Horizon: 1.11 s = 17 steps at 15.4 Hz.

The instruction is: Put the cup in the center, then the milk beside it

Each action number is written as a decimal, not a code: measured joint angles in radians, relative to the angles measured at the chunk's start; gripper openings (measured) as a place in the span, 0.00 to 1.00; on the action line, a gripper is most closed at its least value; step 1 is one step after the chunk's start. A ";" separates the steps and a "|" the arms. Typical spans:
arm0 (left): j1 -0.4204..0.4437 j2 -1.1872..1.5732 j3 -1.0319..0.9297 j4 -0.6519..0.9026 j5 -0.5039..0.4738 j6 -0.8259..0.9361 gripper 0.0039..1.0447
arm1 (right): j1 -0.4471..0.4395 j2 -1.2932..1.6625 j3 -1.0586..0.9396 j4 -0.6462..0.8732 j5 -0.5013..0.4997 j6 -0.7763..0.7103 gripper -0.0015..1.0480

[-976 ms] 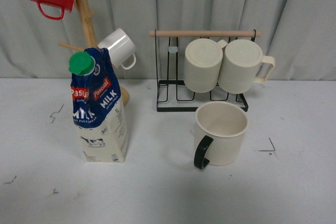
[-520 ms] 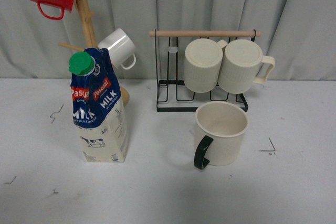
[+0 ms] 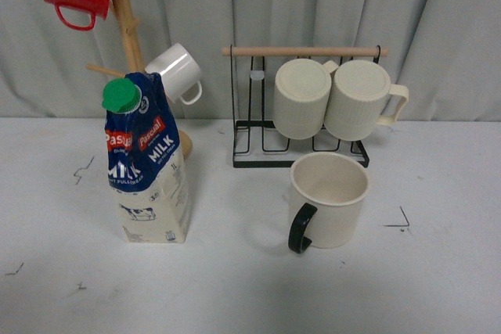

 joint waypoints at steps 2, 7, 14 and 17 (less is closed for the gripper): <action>-0.013 0.024 0.032 -0.117 -0.019 -0.017 0.94 | 0.000 0.000 0.000 0.000 0.000 0.000 0.45; -0.262 0.610 0.126 0.184 -0.215 -0.007 0.94 | 0.000 0.000 0.000 0.000 -0.001 0.000 0.95; -0.344 1.320 0.338 0.583 -0.220 0.003 0.94 | 0.000 0.000 0.000 0.000 -0.001 0.000 0.94; -0.342 1.458 0.426 0.636 -0.205 -0.029 0.94 | 0.000 0.000 0.000 0.000 -0.001 0.000 0.94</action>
